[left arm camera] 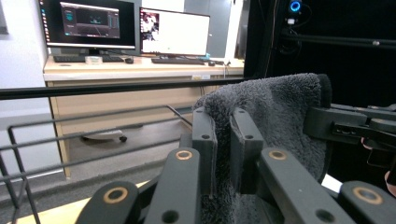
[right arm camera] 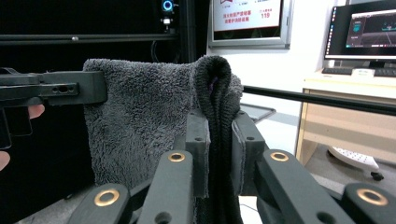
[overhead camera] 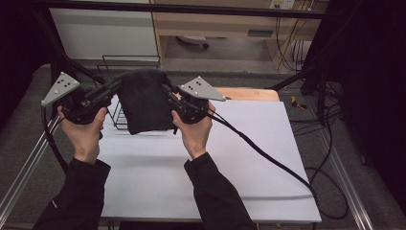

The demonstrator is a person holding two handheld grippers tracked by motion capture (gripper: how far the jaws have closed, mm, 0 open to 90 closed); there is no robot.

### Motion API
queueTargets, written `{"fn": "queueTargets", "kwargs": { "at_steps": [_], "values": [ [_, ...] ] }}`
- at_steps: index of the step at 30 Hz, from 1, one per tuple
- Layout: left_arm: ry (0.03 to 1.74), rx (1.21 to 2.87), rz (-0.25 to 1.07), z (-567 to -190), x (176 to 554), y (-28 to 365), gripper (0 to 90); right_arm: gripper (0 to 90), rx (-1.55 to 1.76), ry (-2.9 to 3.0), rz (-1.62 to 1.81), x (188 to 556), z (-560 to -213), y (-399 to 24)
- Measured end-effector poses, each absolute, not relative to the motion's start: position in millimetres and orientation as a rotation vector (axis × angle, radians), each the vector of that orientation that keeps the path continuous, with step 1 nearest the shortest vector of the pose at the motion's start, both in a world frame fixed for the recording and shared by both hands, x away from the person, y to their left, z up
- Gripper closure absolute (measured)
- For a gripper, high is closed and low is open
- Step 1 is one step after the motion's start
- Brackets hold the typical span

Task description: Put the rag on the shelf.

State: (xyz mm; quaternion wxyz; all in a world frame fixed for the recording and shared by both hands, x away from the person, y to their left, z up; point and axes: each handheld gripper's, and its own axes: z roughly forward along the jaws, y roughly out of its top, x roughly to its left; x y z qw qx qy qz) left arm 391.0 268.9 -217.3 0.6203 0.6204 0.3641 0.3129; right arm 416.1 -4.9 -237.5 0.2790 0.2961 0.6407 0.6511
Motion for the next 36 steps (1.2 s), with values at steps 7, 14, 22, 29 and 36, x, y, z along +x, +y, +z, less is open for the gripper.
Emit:
{"fn": "queueTargets", "kwargs": {
  "at_steps": [7, 14, 22, 29, 36],
  "values": [
    [0.851, 1.399, 0.73, -204.5, 395.9, 283.6, 81.9, 80.0, 0.775, 1.699, 1.767, 421.0, -224.7, 10.8],
    [0.852, 1.365, 0.748, -190.8, 401.9, 295.3, 82.0, 80.1, 0.746, 1.682, 1.772, 426.2, -209.4, 25.3],
    [0.859, 1.323, 0.755, -174.9, 409.8, 306.3, 82.0, 80.1, 0.724, 1.658, 1.774, 433.0, -189.9, 39.4],
    [0.86, 1.296, 0.778, -156.5, 418.0, 313.4, 82.0, 80.2, 0.702, 1.631, 1.779, 440.2, -171.3, 52.1],
    [0.857, 1.271, 0.793, -143.7, 426.8, 318.9, 82.0, 80.3, 0.693, 1.61, 1.788, 448.6, -158.7, 61.9]
  ]
}}
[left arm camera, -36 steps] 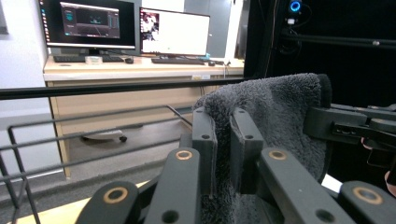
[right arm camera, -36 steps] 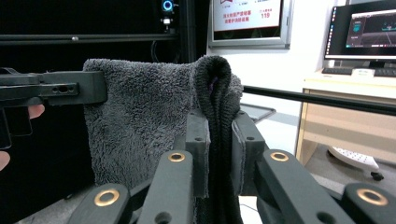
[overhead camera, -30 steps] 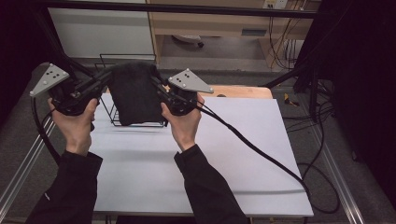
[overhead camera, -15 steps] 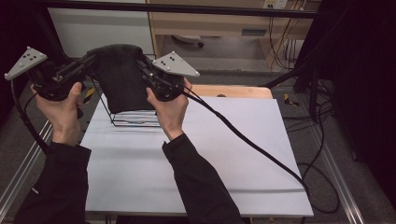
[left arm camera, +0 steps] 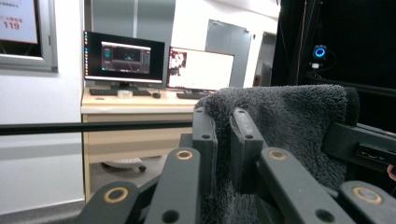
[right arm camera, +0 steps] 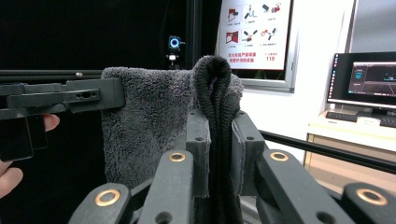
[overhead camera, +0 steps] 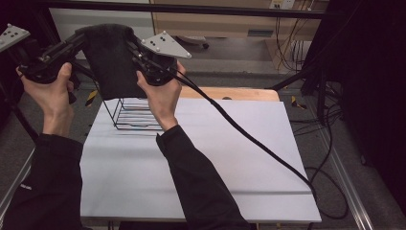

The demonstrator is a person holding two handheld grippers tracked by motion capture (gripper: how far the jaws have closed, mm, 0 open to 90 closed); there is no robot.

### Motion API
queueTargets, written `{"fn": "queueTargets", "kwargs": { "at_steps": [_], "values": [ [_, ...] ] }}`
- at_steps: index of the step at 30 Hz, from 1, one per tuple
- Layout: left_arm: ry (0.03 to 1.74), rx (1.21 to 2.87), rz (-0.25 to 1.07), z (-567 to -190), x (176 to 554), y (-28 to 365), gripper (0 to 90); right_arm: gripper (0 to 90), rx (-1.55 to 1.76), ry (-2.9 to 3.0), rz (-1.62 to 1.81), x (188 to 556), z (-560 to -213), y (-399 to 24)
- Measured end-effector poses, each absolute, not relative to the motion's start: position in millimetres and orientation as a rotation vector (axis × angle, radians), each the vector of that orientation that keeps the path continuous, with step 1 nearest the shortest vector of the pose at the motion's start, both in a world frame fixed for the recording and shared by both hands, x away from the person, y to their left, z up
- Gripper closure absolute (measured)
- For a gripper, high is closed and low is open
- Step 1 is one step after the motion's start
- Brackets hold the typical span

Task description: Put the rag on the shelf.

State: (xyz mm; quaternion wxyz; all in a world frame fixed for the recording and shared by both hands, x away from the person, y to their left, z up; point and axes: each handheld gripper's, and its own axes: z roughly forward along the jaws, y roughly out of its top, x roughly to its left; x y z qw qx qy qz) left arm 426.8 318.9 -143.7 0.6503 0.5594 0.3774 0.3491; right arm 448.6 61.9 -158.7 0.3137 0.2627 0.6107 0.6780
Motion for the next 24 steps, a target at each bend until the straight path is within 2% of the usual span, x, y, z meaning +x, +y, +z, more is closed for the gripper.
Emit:
{"fn": "queueTargets", "kwargs": {
  "at_steps": [10, 24],
  "values": [
    [0.858, 1.212, 0.8, -129.1, 441.9, 324.0, 82.0, 80.3, 0.68, 1.57, 1.813, 464.1, -142.4, 68.1],
    [0.899, 1.231, 0.85, -117.9, 471.0, 324.7, 82.0, 80.3, 0.682, 1.564, 1.802, 492.1, -133.0, 78.2]
  ]
}}
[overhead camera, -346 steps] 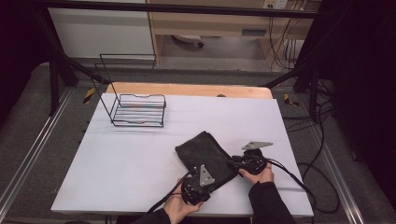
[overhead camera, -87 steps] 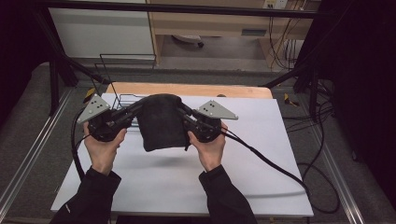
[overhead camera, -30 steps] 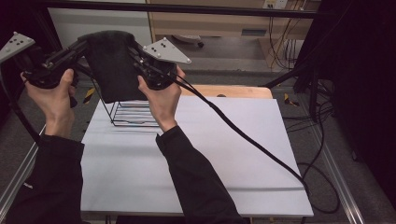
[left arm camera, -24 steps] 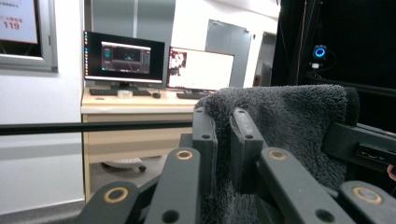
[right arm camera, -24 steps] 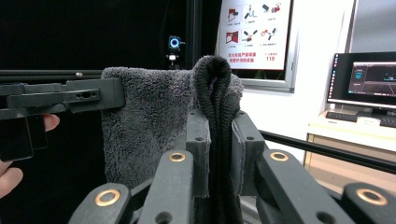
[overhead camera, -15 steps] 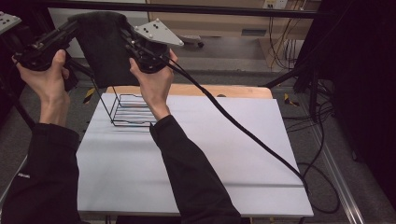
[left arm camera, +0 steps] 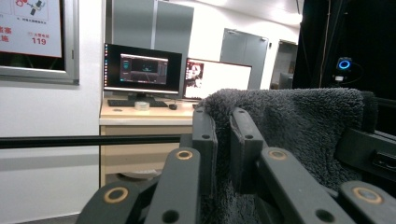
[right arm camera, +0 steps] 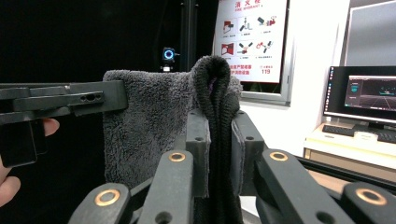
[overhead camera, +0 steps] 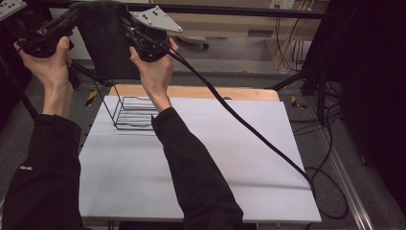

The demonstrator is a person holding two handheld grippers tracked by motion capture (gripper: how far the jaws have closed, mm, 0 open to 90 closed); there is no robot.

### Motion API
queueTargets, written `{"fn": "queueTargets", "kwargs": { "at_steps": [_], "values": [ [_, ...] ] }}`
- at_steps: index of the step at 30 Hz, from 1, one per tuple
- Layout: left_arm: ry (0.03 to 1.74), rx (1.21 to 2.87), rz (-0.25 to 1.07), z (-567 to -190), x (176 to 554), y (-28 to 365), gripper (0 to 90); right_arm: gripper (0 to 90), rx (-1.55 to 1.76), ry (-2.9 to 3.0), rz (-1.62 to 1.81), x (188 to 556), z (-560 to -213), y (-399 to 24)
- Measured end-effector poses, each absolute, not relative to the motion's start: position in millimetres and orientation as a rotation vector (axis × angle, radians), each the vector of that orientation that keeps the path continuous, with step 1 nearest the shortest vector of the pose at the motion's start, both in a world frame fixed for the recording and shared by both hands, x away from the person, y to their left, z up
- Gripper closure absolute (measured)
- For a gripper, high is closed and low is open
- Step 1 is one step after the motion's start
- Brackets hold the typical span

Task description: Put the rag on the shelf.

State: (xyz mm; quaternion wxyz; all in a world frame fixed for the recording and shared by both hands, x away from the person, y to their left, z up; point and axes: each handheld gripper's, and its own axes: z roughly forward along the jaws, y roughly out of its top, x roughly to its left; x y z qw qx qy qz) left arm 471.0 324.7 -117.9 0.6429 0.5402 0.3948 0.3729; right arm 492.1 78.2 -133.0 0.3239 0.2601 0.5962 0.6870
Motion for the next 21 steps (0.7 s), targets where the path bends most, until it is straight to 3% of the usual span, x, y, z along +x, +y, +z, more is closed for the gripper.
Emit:
{"fn": "queueTargets", "kwargs": {
  "at_steps": [21],
  "values": [
    [0.912, 1.265, 0.84, -133.0, 508.3, 331.5, 82.0, 80.3, 0.721, 1.609, 1.734, 528.9, -143.7, 81.9]
  ]
}}
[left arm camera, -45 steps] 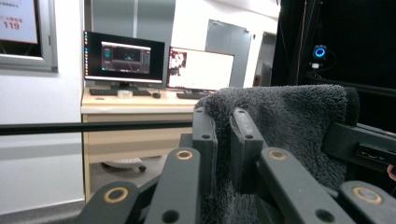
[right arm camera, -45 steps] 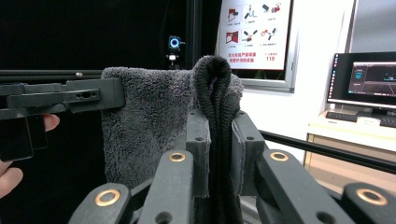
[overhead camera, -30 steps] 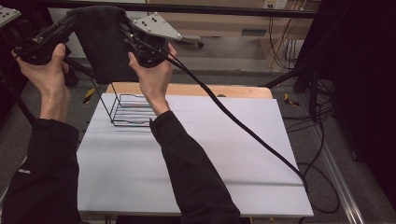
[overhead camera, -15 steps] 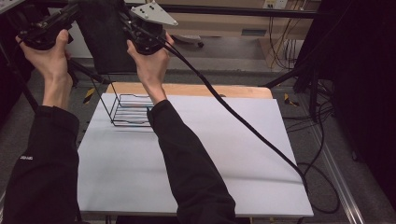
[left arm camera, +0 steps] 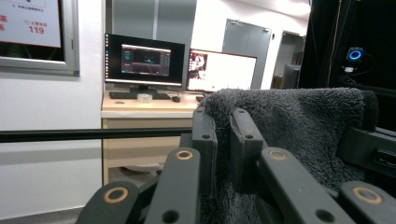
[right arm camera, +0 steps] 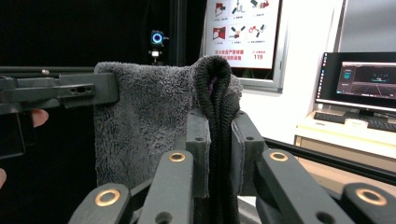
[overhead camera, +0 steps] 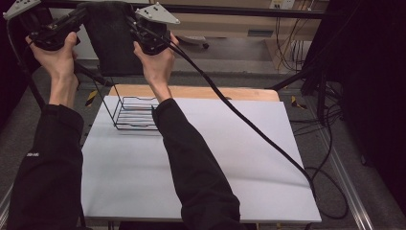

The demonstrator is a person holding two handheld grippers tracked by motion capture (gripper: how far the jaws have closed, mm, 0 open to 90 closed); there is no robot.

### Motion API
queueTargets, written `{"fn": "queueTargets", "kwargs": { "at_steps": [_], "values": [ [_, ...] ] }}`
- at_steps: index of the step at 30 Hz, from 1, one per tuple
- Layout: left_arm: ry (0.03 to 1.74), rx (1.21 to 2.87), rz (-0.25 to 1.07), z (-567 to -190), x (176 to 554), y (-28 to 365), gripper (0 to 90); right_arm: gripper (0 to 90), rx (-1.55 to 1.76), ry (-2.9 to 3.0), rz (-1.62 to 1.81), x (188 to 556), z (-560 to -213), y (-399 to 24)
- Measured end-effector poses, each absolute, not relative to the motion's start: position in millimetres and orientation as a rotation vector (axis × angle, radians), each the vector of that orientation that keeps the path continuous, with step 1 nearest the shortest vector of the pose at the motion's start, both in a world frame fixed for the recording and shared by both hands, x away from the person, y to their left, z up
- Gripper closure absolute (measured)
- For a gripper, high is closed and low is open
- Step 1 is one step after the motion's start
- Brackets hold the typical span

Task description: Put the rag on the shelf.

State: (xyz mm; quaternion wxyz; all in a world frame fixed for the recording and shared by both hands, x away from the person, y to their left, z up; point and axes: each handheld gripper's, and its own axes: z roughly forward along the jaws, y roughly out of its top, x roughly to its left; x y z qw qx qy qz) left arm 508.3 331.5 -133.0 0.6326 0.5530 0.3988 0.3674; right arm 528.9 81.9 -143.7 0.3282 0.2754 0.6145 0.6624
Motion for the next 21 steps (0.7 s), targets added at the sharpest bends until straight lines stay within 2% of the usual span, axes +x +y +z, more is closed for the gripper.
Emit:
{"fn": "queueTargets", "kwargs": {
  "at_steps": [10, 21],
  "values": [
    [0.921, 1.312, 0.811, -155.2, 515.4, 328.3, 82.0, 80.4, 0.757, 1.644, 1.701, 531.4, -166.0, 76.7],
    [0.876, 1.347, 0.815, -178.0, 502.1, 329.1, 82.0, 80.3, 0.752, 1.673, 1.712, 522.7, -192.1, 68.6]
  ]
}}
